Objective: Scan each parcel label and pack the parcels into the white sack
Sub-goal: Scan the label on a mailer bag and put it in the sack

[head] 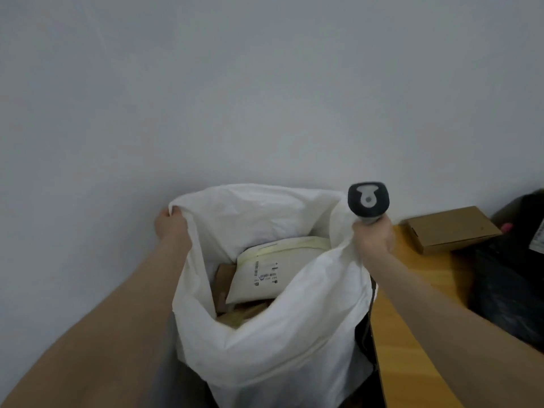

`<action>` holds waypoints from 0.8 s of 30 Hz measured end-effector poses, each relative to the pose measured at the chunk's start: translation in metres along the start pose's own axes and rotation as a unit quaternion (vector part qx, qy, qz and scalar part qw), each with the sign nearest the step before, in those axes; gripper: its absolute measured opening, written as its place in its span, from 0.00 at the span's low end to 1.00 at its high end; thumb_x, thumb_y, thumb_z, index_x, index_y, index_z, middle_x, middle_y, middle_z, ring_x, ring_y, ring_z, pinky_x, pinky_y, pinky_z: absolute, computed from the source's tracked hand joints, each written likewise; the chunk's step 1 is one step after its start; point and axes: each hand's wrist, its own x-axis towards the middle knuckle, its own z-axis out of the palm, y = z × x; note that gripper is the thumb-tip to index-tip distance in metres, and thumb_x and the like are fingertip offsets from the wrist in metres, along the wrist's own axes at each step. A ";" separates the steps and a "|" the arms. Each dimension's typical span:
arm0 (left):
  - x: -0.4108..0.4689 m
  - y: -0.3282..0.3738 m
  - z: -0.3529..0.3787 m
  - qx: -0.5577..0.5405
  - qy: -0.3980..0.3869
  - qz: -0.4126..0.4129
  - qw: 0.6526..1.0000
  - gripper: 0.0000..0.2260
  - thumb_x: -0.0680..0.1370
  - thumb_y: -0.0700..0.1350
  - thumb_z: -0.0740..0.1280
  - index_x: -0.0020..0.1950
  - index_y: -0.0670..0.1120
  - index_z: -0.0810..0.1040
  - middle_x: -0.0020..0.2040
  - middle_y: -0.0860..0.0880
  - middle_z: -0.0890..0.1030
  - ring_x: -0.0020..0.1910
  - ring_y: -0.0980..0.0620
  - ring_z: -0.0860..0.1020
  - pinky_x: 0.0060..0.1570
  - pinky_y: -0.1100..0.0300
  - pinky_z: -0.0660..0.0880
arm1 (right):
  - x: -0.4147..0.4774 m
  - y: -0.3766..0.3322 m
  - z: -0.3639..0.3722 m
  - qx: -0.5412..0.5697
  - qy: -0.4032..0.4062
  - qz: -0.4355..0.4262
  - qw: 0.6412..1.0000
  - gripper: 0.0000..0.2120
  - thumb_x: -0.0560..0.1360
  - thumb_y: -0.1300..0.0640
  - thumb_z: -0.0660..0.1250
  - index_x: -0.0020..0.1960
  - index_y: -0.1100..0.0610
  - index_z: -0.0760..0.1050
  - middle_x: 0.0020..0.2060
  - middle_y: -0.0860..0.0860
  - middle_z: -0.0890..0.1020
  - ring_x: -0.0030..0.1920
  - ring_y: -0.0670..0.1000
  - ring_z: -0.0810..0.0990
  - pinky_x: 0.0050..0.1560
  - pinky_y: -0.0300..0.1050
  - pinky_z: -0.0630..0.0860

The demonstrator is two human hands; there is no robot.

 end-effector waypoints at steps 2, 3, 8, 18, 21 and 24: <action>0.009 0.016 0.004 -0.043 0.015 0.027 0.999 0.12 0.81 0.41 0.60 0.59 0.38 0.78 0.57 0.39 0.80 0.50 0.48 0.77 0.48 0.59 0.71 | 0.005 -0.019 0.000 0.033 0.025 -0.022 0.999 0.09 0.73 0.64 0.65 0.47 0.51 0.70 0.32 0.46 0.71 0.41 0.55 0.75 0.42 0.46 0.70; 0.012 0.019 0.004 -0.044 0.025 0.037 0.998 0.11 0.81 0.41 0.60 0.58 0.38 0.79 0.56 0.39 0.80 0.48 0.49 0.77 0.46 0.61 0.70 | 0.005 -0.023 0.001 0.041 0.034 -0.029 0.998 0.09 0.73 0.63 0.64 0.47 0.51 0.70 0.32 0.45 0.71 0.40 0.55 0.75 0.42 0.46 0.70; -0.004 -0.031 -0.003 0.077 -0.011 -0.026 0.997 0.14 0.81 0.42 0.58 0.63 0.37 0.75 0.60 0.37 0.77 0.59 0.38 0.76 0.57 0.49 0.72 | -0.008 0.019 0.002 -0.046 -0.004 0.009 0.999 0.07 0.74 0.63 0.65 0.45 0.54 0.69 0.33 0.48 0.72 0.36 0.52 0.74 0.39 0.46 0.69; -0.024 -0.057 -0.008 0.135 -0.075 -0.058 0.986 0.19 0.83 0.43 0.55 0.74 0.42 0.64 0.71 0.40 0.69 0.69 0.38 0.68 0.68 0.46 0.65 | -0.015 0.051 -0.016 -0.078 0.012 0.059 0.995 0.05 0.75 0.65 0.64 0.48 0.57 0.71 0.42 0.56 0.76 0.42 0.56 0.74 0.42 0.48 0.70; -0.025 -0.054 -0.010 0.156 -0.075 -0.041 0.984 0.22 0.81 0.40 0.58 0.75 0.42 0.60 0.71 0.39 0.67 0.68 0.37 0.68 0.67 0.44 0.66 | -0.020 0.055 -0.018 -0.078 0.023 0.068 0.994 0.04 0.75 0.64 0.65 0.49 0.58 0.71 0.42 0.56 0.76 0.43 0.57 0.74 0.43 0.50 0.72; -0.035 -0.046 -0.012 0.252 -0.068 0.048 0.964 0.30 0.78 0.40 0.62 0.77 0.42 0.53 0.74 0.38 0.60 0.72 0.39 0.61 0.70 0.45 0.61 | -0.026 0.055 -0.019 -0.089 0.009 0.064 0.994 0.04 0.76 0.63 0.65 0.49 0.57 0.71 0.41 0.55 0.75 0.43 0.57 0.74 0.43 0.50 0.72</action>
